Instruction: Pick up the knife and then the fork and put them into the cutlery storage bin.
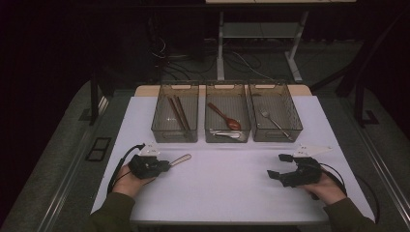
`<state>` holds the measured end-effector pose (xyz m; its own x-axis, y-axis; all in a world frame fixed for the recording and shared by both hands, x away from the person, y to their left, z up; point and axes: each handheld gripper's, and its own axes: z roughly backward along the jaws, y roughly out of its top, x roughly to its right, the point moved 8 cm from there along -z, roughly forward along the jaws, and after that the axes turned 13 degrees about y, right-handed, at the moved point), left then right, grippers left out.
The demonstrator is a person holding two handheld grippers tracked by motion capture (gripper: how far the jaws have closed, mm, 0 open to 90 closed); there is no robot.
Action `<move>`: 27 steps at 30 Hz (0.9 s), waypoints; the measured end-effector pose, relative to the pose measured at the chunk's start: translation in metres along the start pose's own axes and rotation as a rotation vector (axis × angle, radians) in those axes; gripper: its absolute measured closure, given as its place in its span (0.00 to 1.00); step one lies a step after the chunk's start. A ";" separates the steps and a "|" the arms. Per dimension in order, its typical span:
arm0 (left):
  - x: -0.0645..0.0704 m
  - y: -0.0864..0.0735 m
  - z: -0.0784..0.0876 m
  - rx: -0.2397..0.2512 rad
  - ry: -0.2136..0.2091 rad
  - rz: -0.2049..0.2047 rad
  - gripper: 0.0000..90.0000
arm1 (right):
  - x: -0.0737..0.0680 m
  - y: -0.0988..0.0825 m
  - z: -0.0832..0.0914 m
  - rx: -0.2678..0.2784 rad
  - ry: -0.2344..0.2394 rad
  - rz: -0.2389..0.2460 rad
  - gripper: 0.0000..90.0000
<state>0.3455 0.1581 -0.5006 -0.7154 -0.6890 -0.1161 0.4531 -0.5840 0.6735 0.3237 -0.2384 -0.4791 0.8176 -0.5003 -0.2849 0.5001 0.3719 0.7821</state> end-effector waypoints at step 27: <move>0.126 0.087 -0.004 0.118 -0.286 -0.305 0.88 | -0.037 0.020 -0.011 -0.125 0.241 0.115 0.20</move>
<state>0.2973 0.0184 -0.4596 -0.9332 -0.3360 -0.1275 0.1456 -0.6779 0.7206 0.3063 -0.2041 -0.4593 0.9077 -0.2543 -0.3337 0.4191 0.5162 0.7469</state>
